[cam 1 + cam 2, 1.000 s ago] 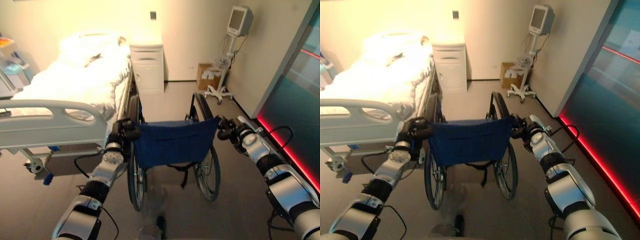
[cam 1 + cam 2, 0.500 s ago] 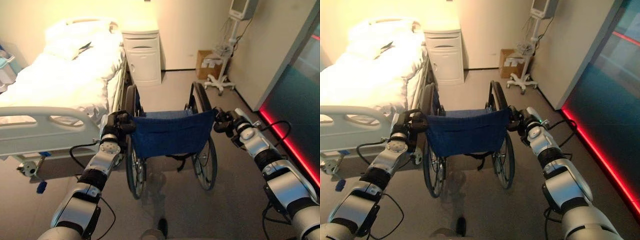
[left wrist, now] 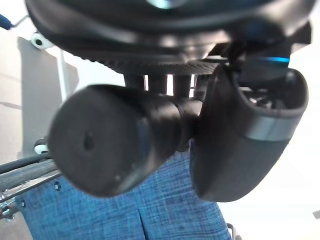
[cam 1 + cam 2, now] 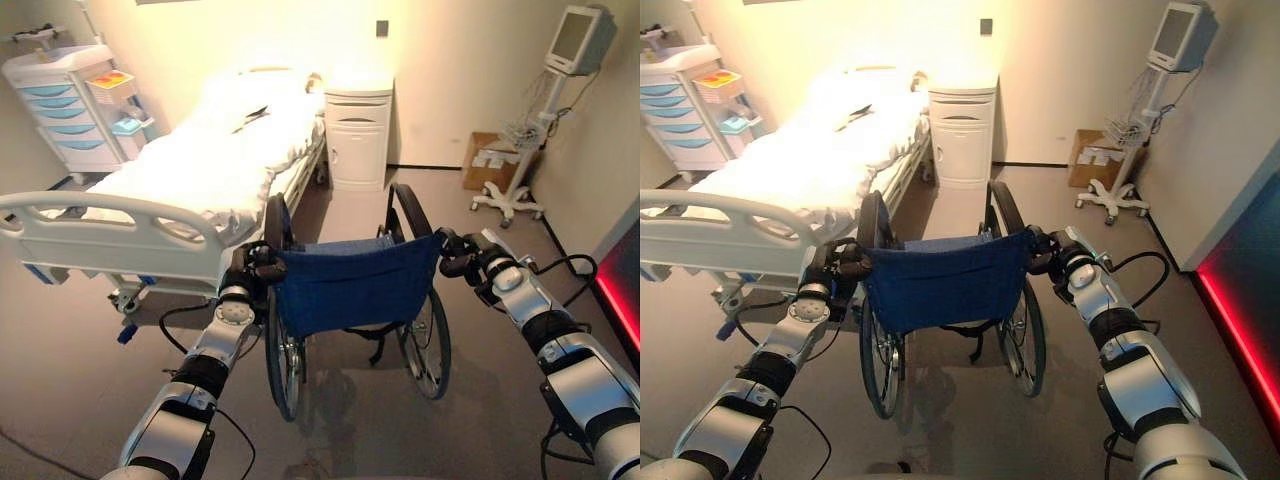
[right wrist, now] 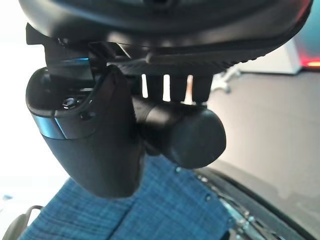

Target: Push the wheelchair next to the bed

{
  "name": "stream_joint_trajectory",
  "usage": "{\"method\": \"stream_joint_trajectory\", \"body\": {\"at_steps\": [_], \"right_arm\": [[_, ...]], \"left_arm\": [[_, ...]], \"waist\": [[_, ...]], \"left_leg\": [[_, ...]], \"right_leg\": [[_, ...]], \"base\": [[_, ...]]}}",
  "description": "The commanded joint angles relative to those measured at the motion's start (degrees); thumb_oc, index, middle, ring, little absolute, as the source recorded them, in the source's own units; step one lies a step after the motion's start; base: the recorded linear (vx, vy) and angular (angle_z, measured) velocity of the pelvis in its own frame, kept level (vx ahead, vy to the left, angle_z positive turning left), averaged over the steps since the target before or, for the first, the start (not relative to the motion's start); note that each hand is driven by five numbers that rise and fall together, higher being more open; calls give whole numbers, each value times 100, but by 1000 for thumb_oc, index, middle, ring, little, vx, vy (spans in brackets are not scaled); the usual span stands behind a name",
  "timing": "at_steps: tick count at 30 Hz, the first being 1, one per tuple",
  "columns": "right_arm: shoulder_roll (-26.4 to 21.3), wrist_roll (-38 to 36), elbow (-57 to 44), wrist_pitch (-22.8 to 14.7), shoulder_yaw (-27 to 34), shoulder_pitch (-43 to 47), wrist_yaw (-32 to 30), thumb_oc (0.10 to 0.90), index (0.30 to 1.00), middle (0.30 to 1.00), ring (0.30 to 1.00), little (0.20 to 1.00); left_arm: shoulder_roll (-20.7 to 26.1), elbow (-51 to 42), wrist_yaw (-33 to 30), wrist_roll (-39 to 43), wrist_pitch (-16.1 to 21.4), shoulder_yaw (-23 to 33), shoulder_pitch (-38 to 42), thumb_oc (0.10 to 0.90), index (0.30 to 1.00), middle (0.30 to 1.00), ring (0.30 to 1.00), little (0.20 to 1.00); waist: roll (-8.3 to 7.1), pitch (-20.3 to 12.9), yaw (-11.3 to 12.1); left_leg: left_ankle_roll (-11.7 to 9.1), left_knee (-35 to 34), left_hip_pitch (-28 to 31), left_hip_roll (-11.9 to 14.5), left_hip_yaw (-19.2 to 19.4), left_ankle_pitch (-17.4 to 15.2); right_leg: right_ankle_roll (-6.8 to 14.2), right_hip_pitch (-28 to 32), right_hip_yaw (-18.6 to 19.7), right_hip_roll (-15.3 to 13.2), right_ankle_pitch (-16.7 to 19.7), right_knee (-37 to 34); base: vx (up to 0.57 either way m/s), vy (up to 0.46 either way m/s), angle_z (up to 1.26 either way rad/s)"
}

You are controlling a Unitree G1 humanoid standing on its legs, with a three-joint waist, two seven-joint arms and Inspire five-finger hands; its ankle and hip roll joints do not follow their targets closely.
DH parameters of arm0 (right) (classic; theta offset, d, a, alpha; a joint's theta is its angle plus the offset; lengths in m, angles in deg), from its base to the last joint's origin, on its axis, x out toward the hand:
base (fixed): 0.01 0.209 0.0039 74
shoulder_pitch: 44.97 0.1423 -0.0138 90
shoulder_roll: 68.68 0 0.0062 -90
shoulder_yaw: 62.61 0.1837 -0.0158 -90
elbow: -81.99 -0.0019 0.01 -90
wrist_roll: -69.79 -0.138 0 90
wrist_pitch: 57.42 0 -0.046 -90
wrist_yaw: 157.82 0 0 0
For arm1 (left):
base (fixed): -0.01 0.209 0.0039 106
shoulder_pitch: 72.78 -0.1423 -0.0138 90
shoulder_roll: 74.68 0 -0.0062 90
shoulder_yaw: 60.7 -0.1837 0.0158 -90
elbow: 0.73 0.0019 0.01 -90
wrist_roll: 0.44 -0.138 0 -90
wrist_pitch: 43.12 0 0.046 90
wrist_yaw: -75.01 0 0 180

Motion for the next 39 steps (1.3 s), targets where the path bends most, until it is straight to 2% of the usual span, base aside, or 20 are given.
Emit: {"method": "stream_joint_trajectory", "body": {"at_steps": [1, 2, 3, 4, 5, 7, 9, 10, 13, 15, 17, 18, 19, 20, 23, 30, 33, 37, 38, 39], "right_arm": [[287, 81, 166, -87, -798, 54, 653, 400, 300, 300, 300, 300], [301, 82, 186, -79, -797, 49, 634, 400, 300, 300, 300, 300], [355, 37, 259, -33, -800, 37, 563, 400, 300, 300, 300, 300], [380, 10, 307, -30, -802, 47, 533, 400, 300, 300, 300, 300], [470, -83, 364, 54, -798, 16, 416, 400, 300, 300, 300, 300], [642, -56, 352, 154, -745, -92, 198, 400, 300, 300, 300, 300], [730, -28, 332, 202, -739, -156, 76, 400, 300, 300, 300, 300], [771, 22, 297, 196, -733, -208, 41, 400, 300, 300, 300, 300], [782, 65, 201, 186, -772, -283, 40, 400, 300, 300, 300, 300], [753, 64, 163, 147, -809, -284, 84, 400, 300, 300, 300, 300], [709, 94, 123, 111, -838, -255, 181, 400, 300, 300, 300, 300], [660, 77, 59, 117, -869, -231, 233, 400, 300, 300, 300, 300], [638, -22, 32, 163, -882, -215, 221, 400, 300, 300, 300, 300], [585, 19, -136, 270, -793, -320, 368, 400, 300, 300, 300, 300], [433, -4, -311, 219, -731, -512, 379, 400, 300, 300, 300, 300], [450, 84, -434, 148, -548, -595, 433, 400, 300, 300, 300, 300], [528, 14, -525, 219, -620, -536, 434, 400, 300, 300, 300, 300], [638, -8, -848, 334, -635, -547, 304, 400, 300, 300, 300, 300], [638, -17, -909, 359, -634, -563, 275, 400, 300, 300, 300, 300], [613, -48, -1022, 419, -638, -579, 232, 400, 300, 300, 300, 300]], "left_arm": [[-37, 1048, 830, 63, -399, -784, -79, 400, 300, 300, 300, 300], [-16, 1070, 853, 81, -395, -801, -26, 400, 300, 300, 300, 300], [26, 1118, 889, 67, -348, -854, 138, 400, 300, 300, 300, 300], [43, 1118, 879, 57, -345, -866, 184, 400, 300, 300, 300, 300], [80, 1080, 844, 24, -344, -896, 260, 400, 300, 300, 300, 300], [55, 1048, 778, -43, -363, -923, 323, 400, 300, 300, 300, 300], [46, 1031, 716, -19, -378, -952, 322, 400, 300, 300, 300, 300], [61, 1004, 660, 0, -382, -940, 281, 400, 300, 300, 300, 300], [229, 958, 670, 53, -331, -882, 161, 400, 300, 300, 300, 300], [318, 912, 682, 77, -363, -842, 120, 400, 300, 300, 300, 300], [411, 881, 714, 76, -417, -789, 94, 400, 300, 300, 300, 300], [467, 897, 740, 58, -433, -741, 95, 400, 300, 300, 300, 300], [458, 923, 727, 67, -447, -722, 113, 400, 300, 300, 300, 300], [487, 900, 728, 131, -520, -741, 128, 400, 300, 300, 300, 300], [544, 843, 760, 91, -498, -751, 115, 400, 300, 300, 300, 300], [560, 1012, 785, -13, -542, -890, 339, 400, 300, 300, 300, 300], [484, 1033, 688, -41, -641, -908, 450, 400, 300, 300, 300, 300], [482, 995, 626, -172, -606, -780, 505, 400, 300, 300, 300, 300], [484, 1004, 635, -194, -565, -772, 509, 400, 300, 300, 300, 300], [497, 991, 659, -227, -508, -754, 515, 400, 300, 300, 300, 300]], "waist": [[-350, 228, -157], [-345, 224, -168], [-316, 211, -176], [-346, 205, -179], [-297, 213, -149], [-283, 316, -19], [-243, 367, 76], [-191, 393, 146], [-119, 410, 268], [-55, 418, 314], [-35, 407, 317], [-101, 372, 268], [-107, 336, 233], [-209, 304, 217], [-288, 256, 142], [-232, 138, 91], [-237, 126, 34], [-135, 297, -135], [-131, 310, -160], [-140, 346, -207]], "left_leg": [[-238, 1723, 893, -74, 658, -962], [-232, 1680, 908, -111, 659, -973], [-171, 1419, 973, -345, 598, -1088], [-88, 1230, 953, -463, 649, -993], [-85, 741, 924, -562, 689, -875], [-146, 412, 490, -538, 758, -451], [-179, 108, 205, -514, 701, -169], [-208, -169, 19, -432, 628, 100], [-287, -579, -185, -212, 493, 515], [-228, -641, -214, -95, 518, 641], [-184, -644, -156, -39, 573, 574], [-134, -657, 5, -120, 709, 240], [-76, -582, 36, -139, 812, 106], [31, -253, -28, -369, 760, -220], [300, -193, 132, -622, 776, -552], [548, -370, 317, -1008, 777, -697], [559, -488, 455, -1092, 901, -723], [460, -646, 827, -1003, 922, -723], [428, -687, 913, -1018, 842, -800], [430, -743, 1000, -1027, 786, -850]], "right_leg": [[-269, -637, -269, 57, 1306, -672], [-275, -622, -280, 79, 1294, -677], [-264, -576, -294, 168, 1267, -678], [-295, -610, -333, 160, 1349, -710], [-269, -467, -309, 306, 1336, -798], [-295, -32, -180, 483, 1250, -1063], [-316, 170, -84, 577, 1156, -1136], [-332, 294, -17, 630, 1079, -1136], [-356, 543, 70, 671, 779, -979], [-398, 551, 75, 702, 687, -799], [-398, 597, 93, 700, 527, -618], [-328, 682, 94, 621, 307, -431], [-342, 662, 79, 648, 269, -378], [-200, 626, 142, 551, 368, -141], [48, 313, 180, 318, 615, 460], [237, 17, 277, 287, 980, 1266], [237, -185, 227, 251, 1194, 1076], [102, -802, 123, 87, 1562, 253], [154, -904, 177, 32, 1598, 165], [195, -1061, 209, -52, 1820, -24]], "base": [[177, -118, 34], [291, -162, 18], [158, -85, 25], [309, -133, 43], [258, -103, 20], [370, -65, -4], [353, 34, -21], [316, 69, -45], [454, 143, -48], [374, 178, -53], [396, 232, -75], [392, 242, -60], [519, 346, -52], [348, 271, -29], [363, 299, -27], [261, 227, -11], [218, 109, -12], [199, -19, -20], [222, -59, 2], [238, -99, 21]]}}
